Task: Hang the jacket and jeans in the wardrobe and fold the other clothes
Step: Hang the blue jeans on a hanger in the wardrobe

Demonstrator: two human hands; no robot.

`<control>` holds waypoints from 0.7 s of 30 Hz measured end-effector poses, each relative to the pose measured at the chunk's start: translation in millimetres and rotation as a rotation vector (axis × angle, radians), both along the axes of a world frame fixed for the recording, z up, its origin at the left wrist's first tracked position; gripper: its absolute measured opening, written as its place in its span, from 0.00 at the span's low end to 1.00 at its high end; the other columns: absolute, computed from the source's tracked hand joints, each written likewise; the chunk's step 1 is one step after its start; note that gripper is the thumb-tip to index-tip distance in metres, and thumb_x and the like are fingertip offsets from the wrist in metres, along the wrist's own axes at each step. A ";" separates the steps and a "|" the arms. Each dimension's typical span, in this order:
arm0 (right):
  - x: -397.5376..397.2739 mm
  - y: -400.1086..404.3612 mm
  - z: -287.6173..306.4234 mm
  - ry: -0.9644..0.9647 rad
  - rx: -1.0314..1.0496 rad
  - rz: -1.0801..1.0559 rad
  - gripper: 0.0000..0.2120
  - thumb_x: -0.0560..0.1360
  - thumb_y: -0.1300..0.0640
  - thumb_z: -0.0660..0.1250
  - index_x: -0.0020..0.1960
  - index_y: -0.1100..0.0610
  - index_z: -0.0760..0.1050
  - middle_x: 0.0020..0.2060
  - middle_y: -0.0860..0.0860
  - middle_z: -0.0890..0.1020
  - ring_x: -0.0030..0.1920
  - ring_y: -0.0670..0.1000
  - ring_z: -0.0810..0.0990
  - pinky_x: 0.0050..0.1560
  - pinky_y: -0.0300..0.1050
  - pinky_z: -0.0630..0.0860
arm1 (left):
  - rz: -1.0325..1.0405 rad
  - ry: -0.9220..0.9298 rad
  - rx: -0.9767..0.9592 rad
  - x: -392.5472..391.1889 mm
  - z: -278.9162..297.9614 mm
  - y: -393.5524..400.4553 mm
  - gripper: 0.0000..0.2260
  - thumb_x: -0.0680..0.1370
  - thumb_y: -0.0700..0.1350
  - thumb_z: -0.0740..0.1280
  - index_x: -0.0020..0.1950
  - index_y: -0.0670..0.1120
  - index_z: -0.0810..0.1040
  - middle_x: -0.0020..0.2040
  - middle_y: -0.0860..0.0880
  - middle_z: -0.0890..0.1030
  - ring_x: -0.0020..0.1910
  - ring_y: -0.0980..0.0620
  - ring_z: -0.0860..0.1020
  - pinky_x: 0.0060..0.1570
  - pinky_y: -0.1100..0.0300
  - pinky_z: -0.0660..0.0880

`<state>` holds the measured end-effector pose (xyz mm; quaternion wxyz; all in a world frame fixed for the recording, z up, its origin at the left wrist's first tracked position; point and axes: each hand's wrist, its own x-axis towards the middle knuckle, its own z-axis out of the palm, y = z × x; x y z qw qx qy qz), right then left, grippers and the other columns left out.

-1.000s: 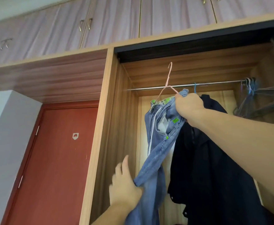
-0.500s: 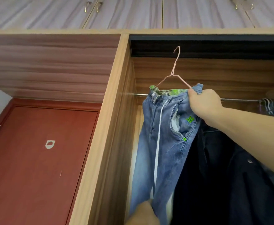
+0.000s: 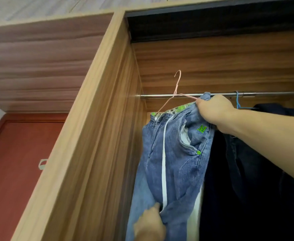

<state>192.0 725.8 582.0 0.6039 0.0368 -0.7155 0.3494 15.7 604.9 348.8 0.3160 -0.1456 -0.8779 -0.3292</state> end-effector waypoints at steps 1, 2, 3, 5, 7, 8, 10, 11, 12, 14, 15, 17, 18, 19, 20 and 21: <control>-7.1 3.9 2.9 0.008 -0.004 0.007 0.19 0.80 0.49 0.60 0.62 0.63 0.74 0.59 0.60 0.77 0.47 0.57 0.70 0.45 0.42 0.65 | 0.002 -0.002 0.014 -4.1 5.8 -0.3 0.18 0.78 0.45 0.61 0.69 0.52 0.69 0.65 0.48 0.77 0.63 0.46 0.76 0.60 0.55 0.72; -15.0 7.0 6.4 0.013 -0.011 0.021 0.19 0.80 0.49 0.60 0.62 0.62 0.73 0.59 0.60 0.77 0.47 0.57 0.70 0.45 0.42 0.65 | 0.015 0.041 -0.005 -4.9 9.2 -1.1 0.17 0.79 0.47 0.60 0.68 0.55 0.70 0.65 0.49 0.76 0.64 0.46 0.75 0.61 0.54 0.71; -23.2 9.3 10.5 0.018 -0.021 0.040 0.18 0.80 0.50 0.60 0.62 0.62 0.73 0.59 0.60 0.77 0.47 0.57 0.71 0.45 0.42 0.65 | -0.002 0.069 -0.002 -8.2 16.7 -1.9 0.16 0.79 0.49 0.58 0.67 0.58 0.69 0.66 0.51 0.76 0.66 0.47 0.74 0.63 0.54 0.69; -40.0 11.3 19.0 0.028 -0.038 0.061 0.18 0.80 0.51 0.59 0.63 0.62 0.73 0.59 0.59 0.77 0.50 0.59 0.74 0.44 0.42 0.66 | 0.014 0.112 -0.017 -18.9 28.1 -3.5 0.16 0.78 0.49 0.57 0.64 0.60 0.70 0.64 0.51 0.77 0.64 0.47 0.75 0.62 0.54 0.69; -56.1 12.4 27.6 0.030 -0.042 0.060 0.19 0.80 0.51 0.59 0.64 0.62 0.72 0.61 0.59 0.77 0.55 0.59 0.76 0.44 0.42 0.66 | 0.058 0.134 -0.017 -30.2 36.9 -3.0 0.16 0.75 0.46 0.56 0.61 0.59 0.72 0.60 0.50 0.79 0.61 0.45 0.77 0.57 0.54 0.72; -63.9 12.7 31.0 0.026 -0.039 0.059 0.18 0.80 0.51 0.59 0.64 0.62 0.72 0.61 0.58 0.77 0.54 0.59 0.76 0.44 0.42 0.67 | 0.064 0.130 -0.009 -40.8 38.7 -2.2 0.16 0.75 0.45 0.56 0.60 0.58 0.72 0.59 0.50 0.80 0.60 0.44 0.77 0.55 0.53 0.73; -78.3 12.4 36.6 0.014 -0.011 0.045 0.16 0.80 0.54 0.60 0.63 0.63 0.73 0.57 0.59 0.78 0.55 0.59 0.77 0.45 0.43 0.69 | 0.084 0.148 -0.017 -50.1 42.9 -2.2 0.18 0.74 0.43 0.56 0.59 0.58 0.73 0.58 0.49 0.80 0.58 0.42 0.78 0.54 0.52 0.75; -84.5 12.4 38.6 0.008 0.002 0.033 0.16 0.80 0.55 0.60 0.62 0.63 0.73 0.55 0.59 0.77 0.56 0.59 0.77 0.46 0.44 0.71 | 0.096 0.164 -0.013 -51.3 45.0 -2.2 0.18 0.73 0.43 0.56 0.59 0.57 0.74 0.57 0.48 0.81 0.58 0.41 0.78 0.54 0.52 0.75; -91.0 12.3 40.4 0.002 -0.003 0.030 0.16 0.79 0.55 0.61 0.63 0.64 0.73 0.56 0.59 0.78 0.57 0.59 0.77 0.47 0.44 0.72 | 0.092 0.186 -0.004 -57.5 46.4 -2.5 0.17 0.73 0.43 0.57 0.58 0.56 0.75 0.56 0.48 0.81 0.57 0.41 0.78 0.53 0.52 0.76; -104.9 11.6 42.6 -0.004 -0.033 0.036 0.17 0.79 0.54 0.61 0.63 0.63 0.73 0.60 0.59 0.78 0.58 0.59 0.77 0.46 0.43 0.70 | 0.078 0.211 0.032 -63.6 52.8 -2.9 0.15 0.73 0.43 0.57 0.55 0.55 0.76 0.54 0.48 0.82 0.57 0.41 0.78 0.53 0.53 0.76; -110.7 11.0 43.0 -0.003 -0.036 0.032 0.17 0.79 0.54 0.60 0.63 0.63 0.73 0.60 0.60 0.78 0.59 0.60 0.77 0.46 0.43 0.68 | 0.075 0.217 0.049 -64.9 58.1 -2.9 0.14 0.74 0.43 0.57 0.55 0.55 0.76 0.54 0.48 0.82 0.56 0.41 0.78 0.52 0.53 0.76; -122.6 9.3 43.7 -0.006 -0.030 0.035 0.17 0.79 0.53 0.60 0.62 0.63 0.73 0.60 0.60 0.78 0.60 0.60 0.77 0.47 0.43 0.68 | 0.065 0.261 0.072 -71.2 69.3 -3.2 0.13 0.75 0.44 0.56 0.53 0.54 0.76 0.53 0.48 0.82 0.54 0.41 0.78 0.51 0.52 0.76; -127.8 8.3 44.8 -0.014 -0.022 0.041 0.17 0.79 0.54 0.60 0.62 0.64 0.73 0.59 0.60 0.78 0.59 0.60 0.77 0.47 0.44 0.69 | 0.064 0.281 0.072 -71.9 74.8 -2.8 0.12 0.75 0.44 0.56 0.53 0.54 0.76 0.53 0.48 0.82 0.54 0.40 0.78 0.51 0.52 0.76; -132.1 6.9 45.1 -0.021 -0.012 0.041 0.16 0.79 0.55 0.60 0.61 0.64 0.73 0.59 0.60 0.79 0.59 0.61 0.78 0.48 0.44 0.70 | 0.069 0.297 0.075 -71.7 79.8 -2.6 0.12 0.75 0.43 0.57 0.53 0.54 0.76 0.53 0.47 0.82 0.54 0.40 0.77 0.51 0.51 0.76; -136.6 5.5 45.3 -0.023 -0.007 0.038 0.15 0.78 0.55 0.60 0.60 0.64 0.73 0.58 0.60 0.79 0.59 0.61 0.78 0.49 0.45 0.71 | 0.070 0.311 0.078 -72.4 84.1 -2.9 0.12 0.75 0.43 0.57 0.52 0.54 0.77 0.53 0.47 0.82 0.54 0.39 0.77 0.51 0.51 0.75; -140.1 4.3 45.2 -0.019 -0.004 0.035 0.15 0.78 0.56 0.60 0.60 0.64 0.73 0.58 0.60 0.79 0.59 0.61 0.78 0.49 0.45 0.71 | 0.074 0.319 0.075 -72.7 87.8 -3.0 0.12 0.75 0.43 0.57 0.52 0.53 0.77 0.53 0.46 0.81 0.54 0.39 0.77 0.51 0.51 0.75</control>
